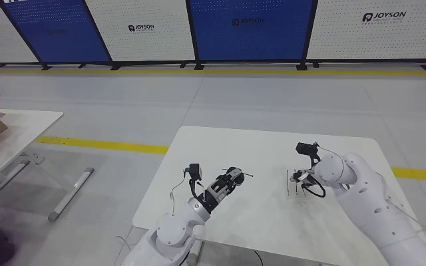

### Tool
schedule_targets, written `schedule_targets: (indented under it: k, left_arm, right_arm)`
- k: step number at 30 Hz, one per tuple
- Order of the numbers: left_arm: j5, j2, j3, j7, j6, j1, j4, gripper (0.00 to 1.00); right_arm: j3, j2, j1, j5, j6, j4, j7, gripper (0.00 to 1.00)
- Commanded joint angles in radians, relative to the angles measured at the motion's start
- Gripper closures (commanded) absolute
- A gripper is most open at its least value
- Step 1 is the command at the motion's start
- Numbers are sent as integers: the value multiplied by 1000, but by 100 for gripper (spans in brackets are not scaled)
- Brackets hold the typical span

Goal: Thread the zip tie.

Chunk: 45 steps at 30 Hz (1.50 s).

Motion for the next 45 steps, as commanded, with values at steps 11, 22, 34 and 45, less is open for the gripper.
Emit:
schedule_targets:
  k: [11,22,34,45]
  left_arm:
    - [0,0,0,0,0,0,0,100]
    - [0,0,0,0,0,0,0,100]
    - [0,0,0,0,0,0,0,100]
    - [0,0,0,0,0,0,0,100]
  right_arm:
    - [3,-13,7,-3,-4,13,-11,72]
    - [43,2,-37,-22,-11,-49,5,70]
    - [42,-1,-37,-47,-10,-57,43,64]
    - [2,-29,4,-47,-13,16,55,81]
